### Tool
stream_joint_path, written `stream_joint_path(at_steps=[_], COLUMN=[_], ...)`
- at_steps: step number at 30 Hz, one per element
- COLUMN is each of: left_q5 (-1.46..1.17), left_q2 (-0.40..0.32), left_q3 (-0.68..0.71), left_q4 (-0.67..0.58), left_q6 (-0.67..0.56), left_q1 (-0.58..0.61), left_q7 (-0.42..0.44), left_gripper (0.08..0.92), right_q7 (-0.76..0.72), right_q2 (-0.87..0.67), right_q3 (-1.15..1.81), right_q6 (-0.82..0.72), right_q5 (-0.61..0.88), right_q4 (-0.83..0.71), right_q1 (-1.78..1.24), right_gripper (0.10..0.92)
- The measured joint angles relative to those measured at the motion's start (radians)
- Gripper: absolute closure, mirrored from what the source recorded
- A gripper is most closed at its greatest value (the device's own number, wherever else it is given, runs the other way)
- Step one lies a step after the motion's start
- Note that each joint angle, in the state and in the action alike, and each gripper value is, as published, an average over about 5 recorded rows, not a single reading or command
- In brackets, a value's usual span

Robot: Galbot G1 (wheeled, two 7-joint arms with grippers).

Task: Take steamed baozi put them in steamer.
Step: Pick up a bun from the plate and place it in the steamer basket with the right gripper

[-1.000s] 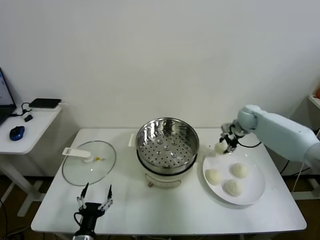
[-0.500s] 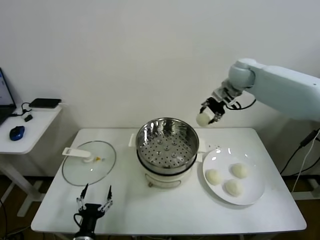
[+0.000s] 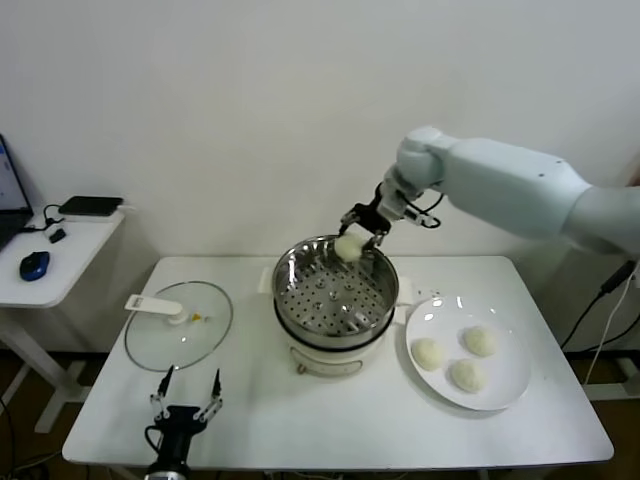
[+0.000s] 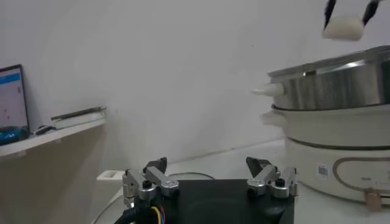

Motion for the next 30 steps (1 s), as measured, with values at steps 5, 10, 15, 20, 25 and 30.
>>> stream_joint_path(at_steps=[5,10,15,20,25,30], left_q5=[0.0,0.001,0.002,0.004,0.004,0.006], left_q2=[0.0,0.0,0.0,0.0,0.0,0.0], left_q3=[0.0,0.0,0.003,0.006,0.006,0.007], left_q4=[0.007,0.013,0.019,0.021,0.022,0.017], left_q6=[-0.001,-0.002,-0.004,-0.004,-0.004,-0.002], left_q1=[-0.004,-0.007,-0.009,-0.01,-0.011,-0.008], left_q7=[0.0,0.0,0.0,0.0,-0.001,0.0], left_gripper=[0.177,0.177,0.177,0.177,0.177,0.177], right_q7=[0.02,0.027,0.034,0.038,0.042,0.042], right_q2=[0.051,0.086,0.112,0.129,0.134,0.127], right_q3=[0.031,0.049,0.065,0.072,0.072,0.059], right_q6=[0.069,0.112,0.137,0.14,0.14,0.14], right_q5=[-0.068,-0.111,-0.137,-0.152,-0.147,-0.102], right_q4=[-0.078,-0.146,-0.202,-0.239,-0.254,-0.248], right_q1=[-0.055,-0.09,-0.114,-0.127,-0.127,-0.117], right_gripper=[0.408,0.406,0.403,0.371,0.267,0.206])
